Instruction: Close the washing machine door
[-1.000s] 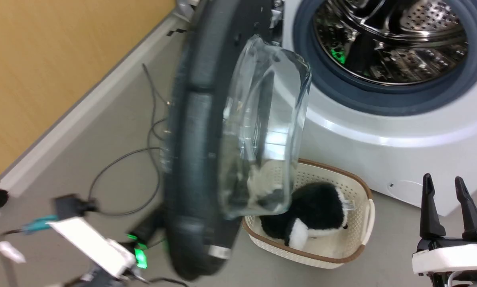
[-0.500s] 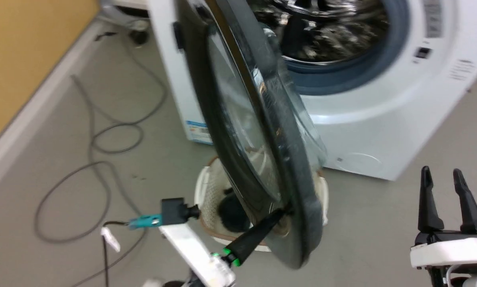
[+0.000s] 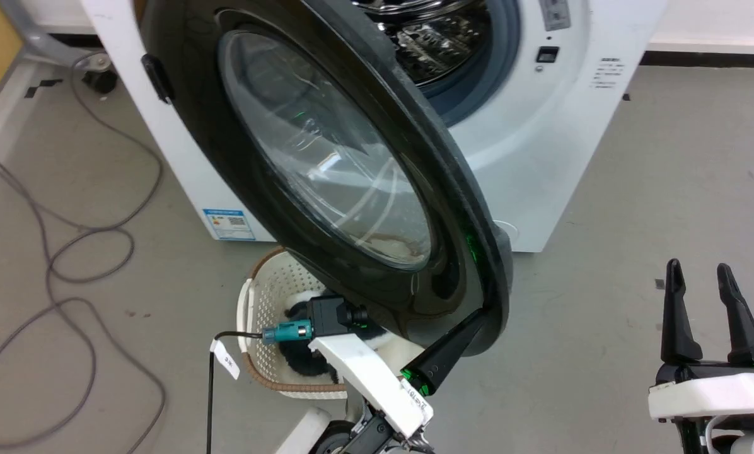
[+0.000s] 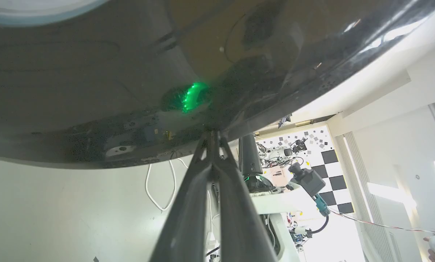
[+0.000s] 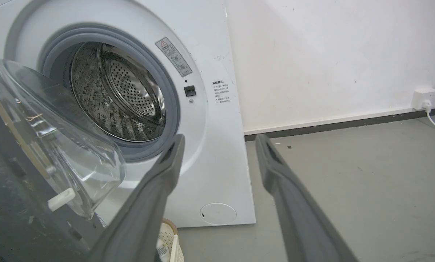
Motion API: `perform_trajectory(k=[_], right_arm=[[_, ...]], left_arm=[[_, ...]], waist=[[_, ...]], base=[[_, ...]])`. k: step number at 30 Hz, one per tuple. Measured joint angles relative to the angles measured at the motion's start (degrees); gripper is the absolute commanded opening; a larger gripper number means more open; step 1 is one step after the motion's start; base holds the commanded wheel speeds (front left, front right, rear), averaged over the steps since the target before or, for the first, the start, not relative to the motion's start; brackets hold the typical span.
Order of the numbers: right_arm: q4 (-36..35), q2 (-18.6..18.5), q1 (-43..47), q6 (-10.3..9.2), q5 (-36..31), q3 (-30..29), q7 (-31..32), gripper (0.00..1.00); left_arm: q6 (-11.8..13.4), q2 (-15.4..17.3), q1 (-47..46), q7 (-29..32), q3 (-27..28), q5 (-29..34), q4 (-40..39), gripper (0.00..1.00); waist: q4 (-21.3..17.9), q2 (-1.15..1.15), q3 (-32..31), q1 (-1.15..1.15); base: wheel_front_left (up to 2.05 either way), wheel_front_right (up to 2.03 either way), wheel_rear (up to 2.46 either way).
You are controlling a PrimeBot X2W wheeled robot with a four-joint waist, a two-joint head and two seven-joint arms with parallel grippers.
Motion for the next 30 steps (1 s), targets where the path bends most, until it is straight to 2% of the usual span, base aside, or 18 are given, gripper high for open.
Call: perform_trajectory(k=[3, 8, 11, 14, 15, 18, 23, 27, 29, 30], right_arm=[[-0.01, 0.0, 0.04, 0.0, 0.3, 0.03, 0.0, 1.0], [-0.01, 0.01, 0.75, 0.0, 0.54, -0.32, 0.0, 1.0], [-0.25, 0.01, 0.95, 0.0, 0.67, -0.76, 0.0, 1.0], [-0.8, 0.01, 0.95, 0.0, 0.56, -1.46, 0.0, 1.0], [-1.03, 0.01, 0.94, 0.0, 0.43, -1.66, 0.0, 1.0], [-1.83, 0.01, 0.93, 0.0, -0.15, -1.94, 0.0, 1.0], [-4.17, 0.03, 0.3, 0.0, -1.51, -2.08, 0.0, 1.0], [-6.91, 0.03, -1.73, 0.0, -2.5, -2.24, 0.0, 1.0], [-8.89, 0.03, -2.93, 0.0, -3.33, -1.94, 0.0, 1.0], [-9.88, 0.03, -3.56, 0.0, -3.31, -1.83, 0.0, 1.0]], left_arm=[[0.0, 1.01, -0.49, -2.21, -1.57, -0.67, 0.57, 0.0], [0.0, 5.0, -0.54, -7.48, -3.35, -0.36, -1.21, 0.0], [0.0, 9.09, -0.58, -13.28, -5.28, 5.1, -1.78, 0.0], [0.04, 14.23, -1.57, -20.57, -6.54, 16.41, 2.11, 0.0], [1.09, 15.45, -2.1, -21.92, -6.2, 20.41, 3.81, 0.0], [7.01, 16.71, -3.26, -23.51, -2.18, 29.41, 5.27, 0.0], [18.02, 17.38, -3.13, -23.58, 9.33, 47.48, -2.22, 0.0], [23.61, 17.49, 1.99, -23.59, 16.3, 56.22, -8.65, 0.0], [25.14, 17.26, 5.31, -23.58, 19.03, 58.54, -11.04, 0.0], [25.94, 16.74, 6.96, -23.58, 20.78, 59.0, -12.02, 0.46]], waist=[[-0.55, 0.0, -0.41, 0.0], [-0.19, 0.0, -1.82, 0.0], [0.55, 0.0, -2.8, 0.0], [1.52, 0.0, -3.72, 0.0], [1.88, 0.0, -3.98, -0.01], [3.07, 0.0, -4.72, -0.01], [4.67, 0.0, -5.54, 0.0], [5.49, 0.0, -5.81, 0.0], [5.88, 0.0, -5.76, 0.0], [6.11, 0.0, -5.79, 0.0]], base=[[0.0, 0.0, 0.0], [0.0, 0.0, 0.0], [0.0, 0.0, 0.0], [0.0, 0.0, 0.0], [0.0, 0.0, 0.0], [0.0, 0.0, 0.0], [0.0, 0.0, 0.0], [0.0, 0.0, 0.0], [0.0, 0.0, 0.0], [0.0, 0.0, 0.0]])
